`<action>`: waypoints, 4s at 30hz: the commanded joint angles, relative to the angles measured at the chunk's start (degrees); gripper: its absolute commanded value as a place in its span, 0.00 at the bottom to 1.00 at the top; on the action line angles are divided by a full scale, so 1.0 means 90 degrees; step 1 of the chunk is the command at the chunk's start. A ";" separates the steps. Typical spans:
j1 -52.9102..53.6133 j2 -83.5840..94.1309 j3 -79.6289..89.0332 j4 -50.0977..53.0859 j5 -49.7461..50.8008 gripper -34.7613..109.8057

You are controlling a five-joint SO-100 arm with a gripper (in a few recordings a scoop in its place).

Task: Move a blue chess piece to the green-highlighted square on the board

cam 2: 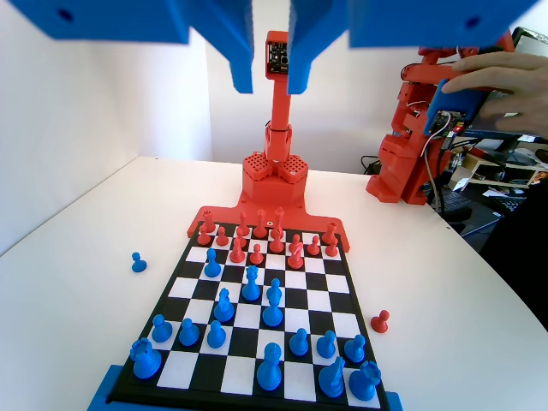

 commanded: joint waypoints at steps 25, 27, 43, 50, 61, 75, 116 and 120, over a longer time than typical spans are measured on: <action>0.0010 0.0127 0.0039 0.0029 -0.0068 0.25; 0.0010 0.0127 0.0039 0.0029 -0.0068 0.25; 0.0127 0.0127 0.0029 0.0029 -0.0068 0.25; 0.0039 -0.0244 -0.0283 0.0039 0.0479 0.25; 0.0293 -0.2412 -0.1777 0.0654 0.1719 0.25; 0.1484 -0.5088 -0.1982 0.0791 0.2539 0.25; 0.2861 -0.6631 0.0400 -0.1563 0.1094 0.25; 0.2881 -0.6748 0.0537 -0.1816 0.1045 0.25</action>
